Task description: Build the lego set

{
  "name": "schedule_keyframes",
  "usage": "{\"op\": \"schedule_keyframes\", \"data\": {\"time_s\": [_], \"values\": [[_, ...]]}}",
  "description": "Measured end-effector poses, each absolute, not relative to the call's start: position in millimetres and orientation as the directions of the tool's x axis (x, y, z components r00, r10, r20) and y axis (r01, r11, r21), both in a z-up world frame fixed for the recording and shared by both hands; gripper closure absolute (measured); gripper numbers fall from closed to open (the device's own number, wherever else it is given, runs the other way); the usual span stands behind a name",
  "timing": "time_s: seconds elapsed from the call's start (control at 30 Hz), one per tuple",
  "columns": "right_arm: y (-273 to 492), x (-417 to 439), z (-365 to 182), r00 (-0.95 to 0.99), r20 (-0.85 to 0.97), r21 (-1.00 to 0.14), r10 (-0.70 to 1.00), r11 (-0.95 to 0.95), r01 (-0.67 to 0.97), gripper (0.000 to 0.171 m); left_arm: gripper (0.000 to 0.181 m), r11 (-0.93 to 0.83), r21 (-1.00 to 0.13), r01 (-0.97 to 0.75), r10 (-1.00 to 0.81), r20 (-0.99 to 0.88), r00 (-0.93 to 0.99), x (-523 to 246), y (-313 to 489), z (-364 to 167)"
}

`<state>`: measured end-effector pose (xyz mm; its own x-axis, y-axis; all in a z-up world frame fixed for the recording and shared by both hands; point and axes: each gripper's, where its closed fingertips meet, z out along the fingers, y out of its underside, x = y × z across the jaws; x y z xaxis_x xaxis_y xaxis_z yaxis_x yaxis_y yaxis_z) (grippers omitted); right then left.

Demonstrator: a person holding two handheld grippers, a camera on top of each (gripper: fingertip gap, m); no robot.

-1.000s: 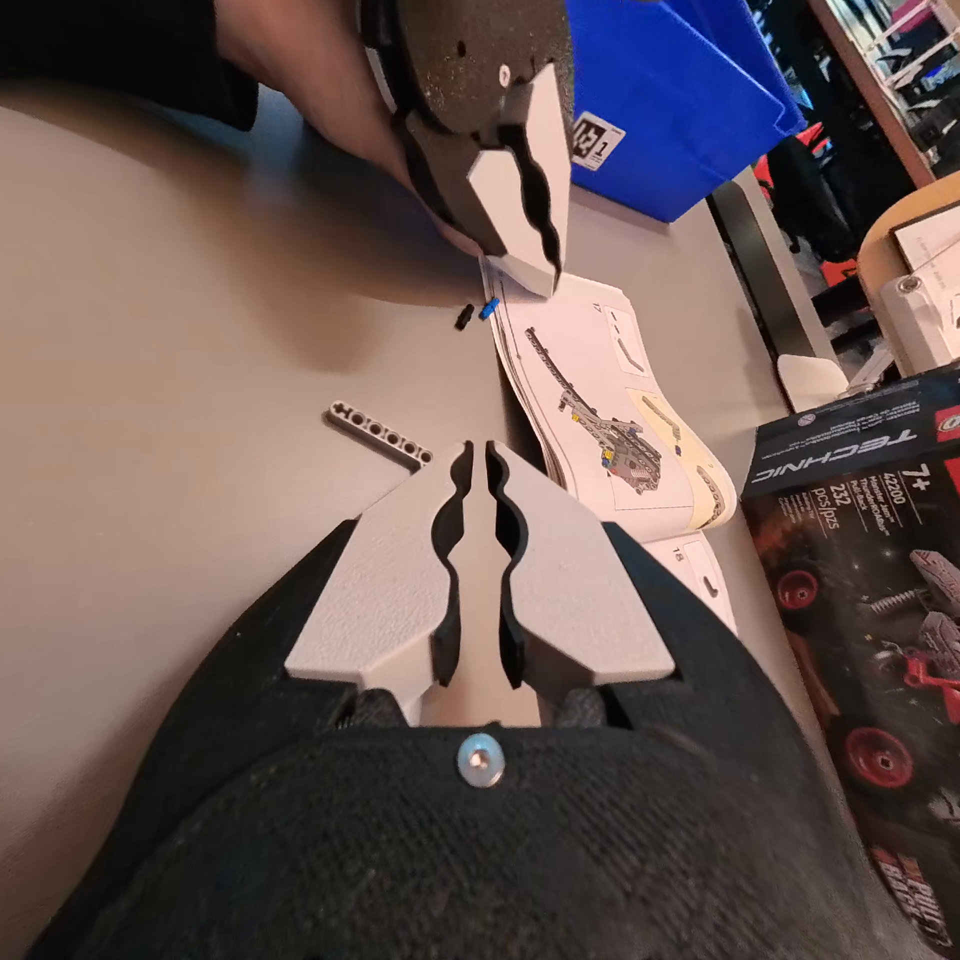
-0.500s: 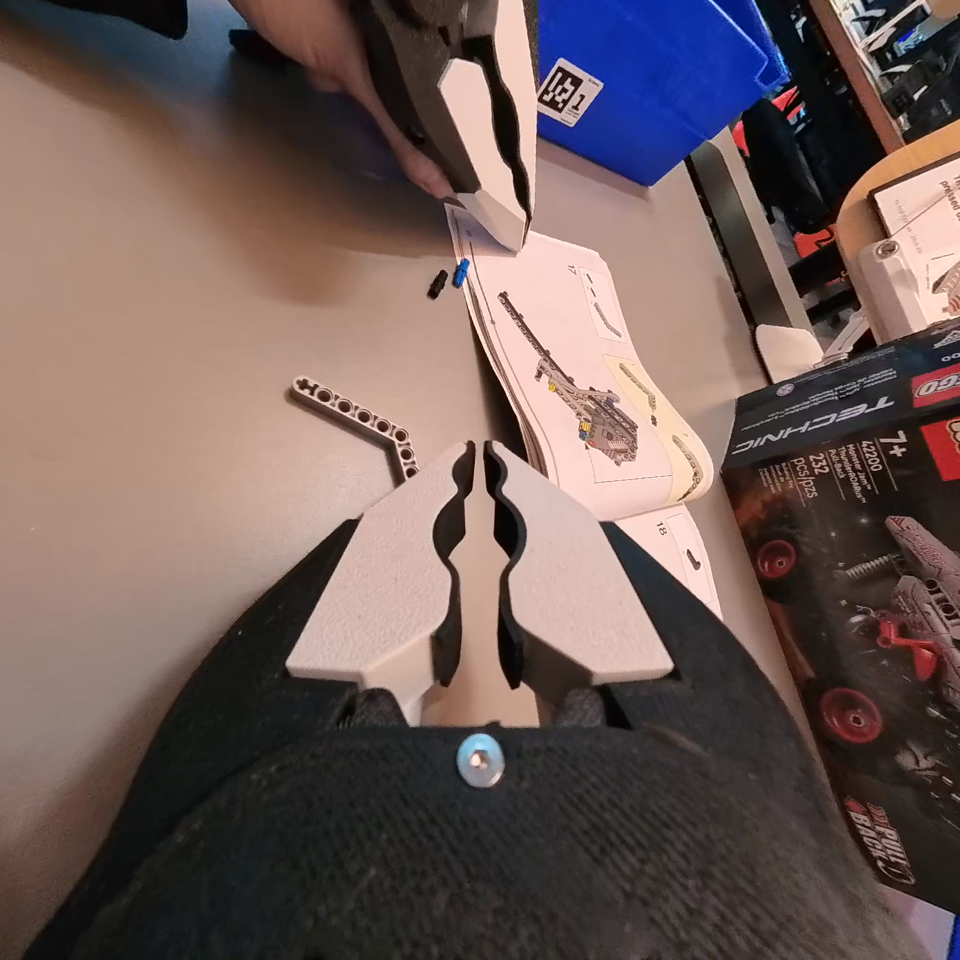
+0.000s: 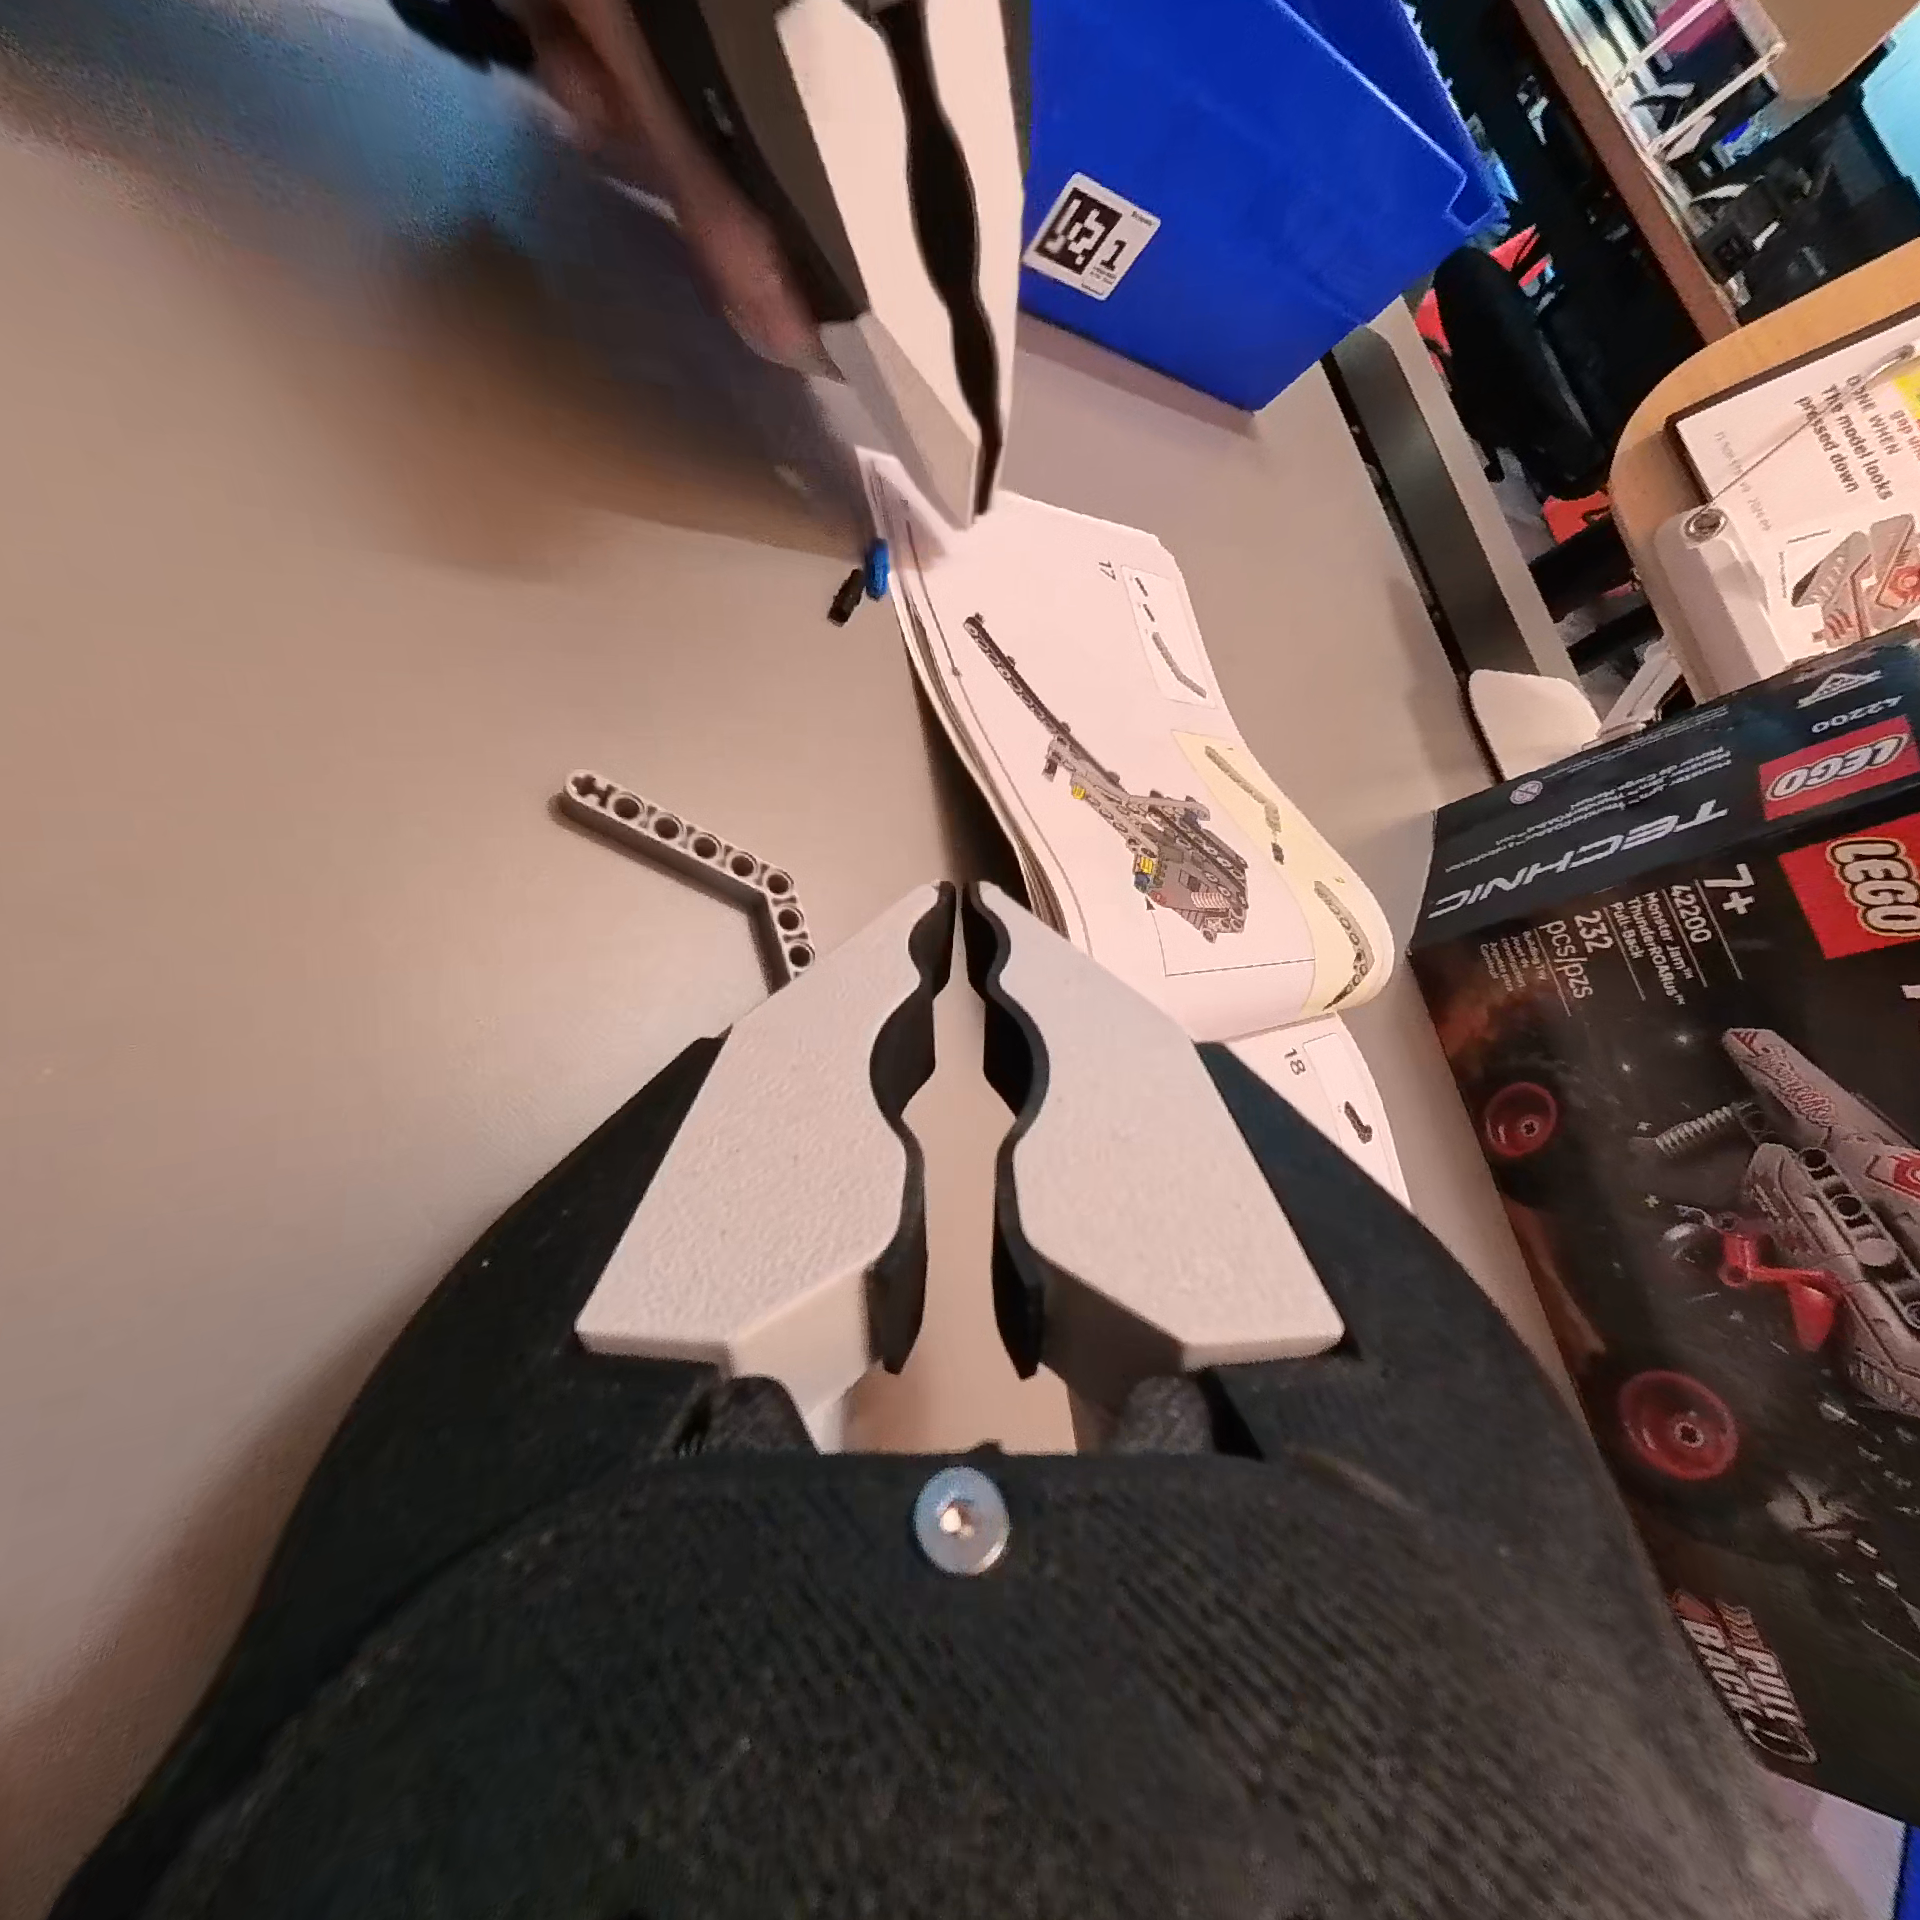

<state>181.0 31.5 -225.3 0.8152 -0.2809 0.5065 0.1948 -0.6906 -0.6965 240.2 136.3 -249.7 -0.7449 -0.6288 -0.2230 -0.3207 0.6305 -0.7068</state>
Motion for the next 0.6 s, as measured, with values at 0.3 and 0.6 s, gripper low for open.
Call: {"op": "schedule_keyframes", "data": {"time_s": [0.3, 0.6], "values": [[29.7, 180.8, -229.8, 0.821, 0.505, -0.686, -0.266, -0.701, 0.195, 0.171, 0.165, 0.767, -0.603, -0.217, -0.442, -0.253, -0.860, 215.6, 130.9, -260.2], [28.3, 180.6, -233.5, 0.822, 0.509, -0.675, -0.255, -0.711, 0.198, 0.171, 0.170, 0.731, -0.626, -0.271, -0.452, -0.147, -0.880, 199.9, 127.6, -242.0]]}}
